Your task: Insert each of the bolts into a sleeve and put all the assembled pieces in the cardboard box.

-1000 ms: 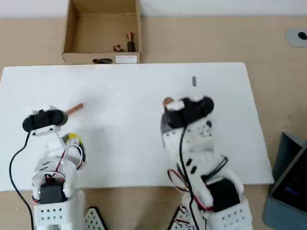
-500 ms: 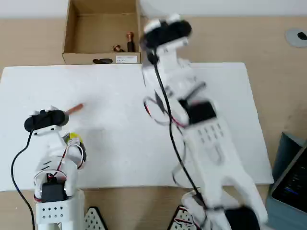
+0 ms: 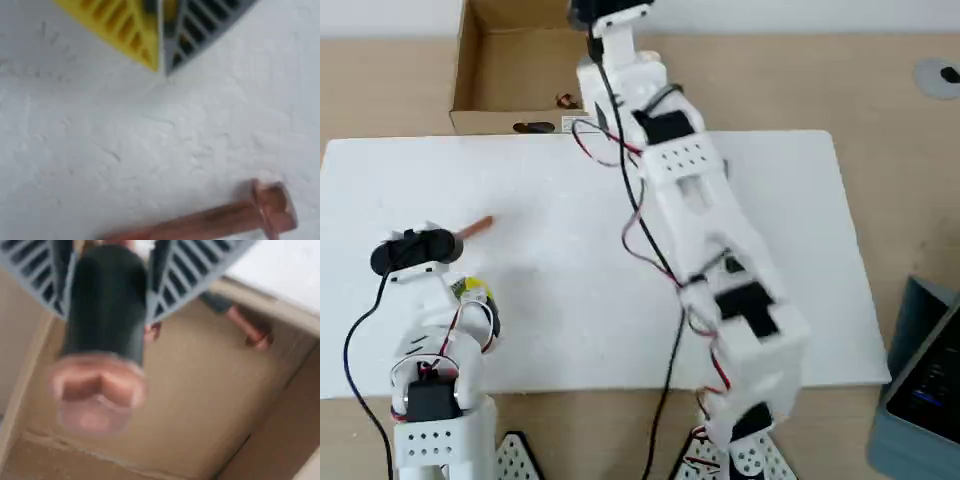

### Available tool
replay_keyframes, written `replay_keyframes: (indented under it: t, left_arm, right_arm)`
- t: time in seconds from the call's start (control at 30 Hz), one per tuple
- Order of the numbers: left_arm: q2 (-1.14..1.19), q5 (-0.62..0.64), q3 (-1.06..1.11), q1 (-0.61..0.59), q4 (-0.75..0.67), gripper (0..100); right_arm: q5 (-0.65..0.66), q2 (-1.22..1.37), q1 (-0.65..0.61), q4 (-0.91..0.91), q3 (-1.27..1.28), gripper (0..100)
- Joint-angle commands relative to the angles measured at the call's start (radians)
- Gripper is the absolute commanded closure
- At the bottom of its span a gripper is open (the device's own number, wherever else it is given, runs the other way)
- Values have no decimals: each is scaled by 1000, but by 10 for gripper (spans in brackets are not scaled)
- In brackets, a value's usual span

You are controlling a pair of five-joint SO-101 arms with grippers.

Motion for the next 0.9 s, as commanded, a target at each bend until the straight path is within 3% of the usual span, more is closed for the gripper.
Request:
replay_keyframes:
  t: [0.0,0.27,0.5,0.63,0.87]
  left_arm:
    - [-5,0,-5,-2,-15,998]
    - [-5,0,-5,-2,-15,998]
    - [-5,0,-5,-3,-15,998]
    - [-5,0,-5,-3,-15,998]
    - [-5,0,-5,-3,-15,998]
  right_arm:
    - [44,147,12,-37,-269,989]
    - [149,476,1,-28,-607,989]
    - [258,650,-15,146,-783,961]
    - [269,716,-15,218,-875,868]
    - [269,780,-15,276,-992,862]
